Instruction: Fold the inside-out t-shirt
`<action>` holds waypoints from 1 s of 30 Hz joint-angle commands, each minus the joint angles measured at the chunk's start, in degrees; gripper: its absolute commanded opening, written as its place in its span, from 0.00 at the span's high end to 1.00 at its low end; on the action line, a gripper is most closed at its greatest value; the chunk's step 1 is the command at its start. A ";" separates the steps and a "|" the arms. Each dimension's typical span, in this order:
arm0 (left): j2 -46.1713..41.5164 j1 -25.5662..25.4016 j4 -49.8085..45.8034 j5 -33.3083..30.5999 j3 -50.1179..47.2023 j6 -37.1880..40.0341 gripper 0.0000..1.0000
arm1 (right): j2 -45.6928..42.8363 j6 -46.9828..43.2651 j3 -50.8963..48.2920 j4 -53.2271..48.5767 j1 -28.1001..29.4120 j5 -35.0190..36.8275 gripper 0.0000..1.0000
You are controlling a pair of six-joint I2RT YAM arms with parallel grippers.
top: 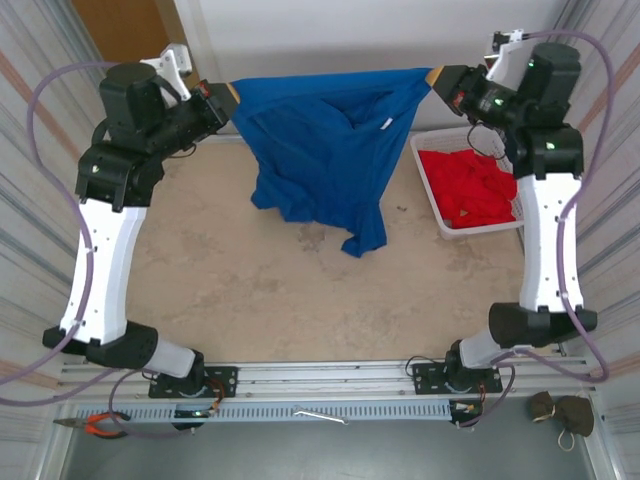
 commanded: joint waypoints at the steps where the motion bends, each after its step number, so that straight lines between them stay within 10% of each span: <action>1: -5.79 0.57 -0.12 1.75 -4.27 -1.52 1.00 | -6.70 5.96 -1.66 3.73 -1.63 -4.99 1.00; 9: -11.67 0.63 -0.01 -2.25 -3.16 -2.96 1.00 | -10.41 11.88 1.45 6.47 -5.48 -8.70 1.00; 22: 4.75 9.44 6.00 2.15 -8.83 0.13 1.00 | 7.67 12.31 -7.85 17.34 -5.22 -8.08 1.00; 30: 25.86 12.88 2.75 4.94 22.74 -1.04 1.00 | 30.10 19.62 25.45 17.87 -3.53 -10.98 1.00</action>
